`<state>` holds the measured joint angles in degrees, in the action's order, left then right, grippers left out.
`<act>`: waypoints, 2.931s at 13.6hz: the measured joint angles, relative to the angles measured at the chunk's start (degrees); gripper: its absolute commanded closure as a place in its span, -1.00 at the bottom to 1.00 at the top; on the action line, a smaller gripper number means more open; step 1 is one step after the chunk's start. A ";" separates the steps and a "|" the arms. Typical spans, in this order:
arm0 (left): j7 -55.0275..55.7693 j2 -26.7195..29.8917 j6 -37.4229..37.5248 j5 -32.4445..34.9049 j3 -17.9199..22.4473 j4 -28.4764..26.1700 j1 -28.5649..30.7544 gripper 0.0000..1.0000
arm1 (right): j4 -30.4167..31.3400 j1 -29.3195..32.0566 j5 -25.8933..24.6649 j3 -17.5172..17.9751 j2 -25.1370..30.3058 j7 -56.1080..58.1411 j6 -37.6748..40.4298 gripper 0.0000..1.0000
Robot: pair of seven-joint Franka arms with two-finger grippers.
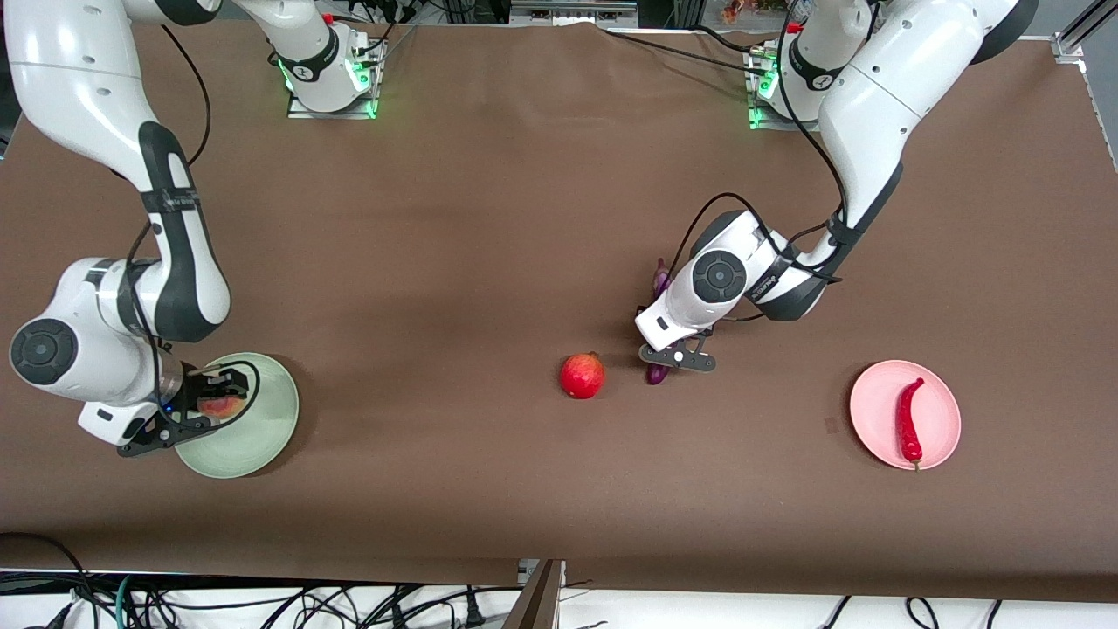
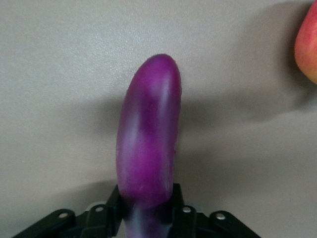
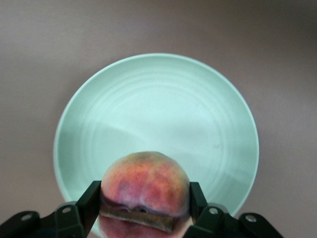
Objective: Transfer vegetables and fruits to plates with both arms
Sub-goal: 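Grasp the eggplant with the left gripper while the right gripper carries the peach, then place the eggplant on the pink plate while the right gripper releases the peach, then reach the right gripper to the pomegranate while the left gripper withdraws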
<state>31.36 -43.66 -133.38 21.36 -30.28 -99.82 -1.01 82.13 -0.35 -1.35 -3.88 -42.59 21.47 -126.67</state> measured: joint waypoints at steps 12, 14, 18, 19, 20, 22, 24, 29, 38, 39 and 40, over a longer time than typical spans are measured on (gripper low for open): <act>-18.33 7.83 19.69 0.91 10.40 14.20 11.39 0.75 | -3.65 -2.28 1.56 1.96 -1.06 1.06 1.23 -1.00; -23.95 6.50 18.36 0.91 14.40 14.19 11.72 0.74 | -6.48 -6.74 2.04 2.23 0.64 -3.23 5.57 -1.00; -29.53 2.23 9.47 2.30 18.51 14.05 12.62 0.55 | -7.81 -16.84 2.22 4.42 1.17 -27.82 4.45 -1.00; -30.53 1.07 8.10 2.30 18.66 14.02 13.50 0.25 | -7.81 -19.36 2.22 5.13 0.81 -33.54 2.21 -1.00; -31.08 0.11 7.38 2.30 18.66 14.01 14.15 -0.33 | -7.81 -22.23 2.20 5.44 0.19 -38.59 -0.42 -1.00; -31.42 -1.01 7.23 2.30 18.63 14.01 14.40 -1.00 | -7.80 -27.17 2.16 5.40 -1.84 -46.46 -6.64 -1.00; -31.46 -1.25 7.20 2.31 18.45 14.04 14.31 -1.00 | -7.82 -29.83 2.15 5.32 -4.17 -50.21 -11.93 -1.00; -31.46 0.16 7.50 2.30 18.30 15.61 14.61 -1.00 | -7.89 -35.18 2.13 4.57 -8.36 -56.65 -22.91 -1.00; -31.43 18.34 23.56 -10.28 15.94 16.64 14.79 -1.00 | -8.04 -41.78 2.12 1.55 -12.15 -60.05 -28.12 -1.00; -31.43 20.24 26.03 -11.42 15.95 16.72 14.96 -1.00 | -8.06 -41.82 2.12 1.53 -12.21 -60.09 -28.32 -1.00; -31.43 21.98 29.10 -12.11 15.95 17.06 15.04 -1.00 | -8.08 -41.83 2.12 1.48 -12.28 -60.10 -28.72 -1.00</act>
<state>-0.07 -21.69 -104.28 9.25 -14.33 -82.77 14.03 74.05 -42.18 0.77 -2.40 -54.87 -38.63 -155.40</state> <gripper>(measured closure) 0.000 0.000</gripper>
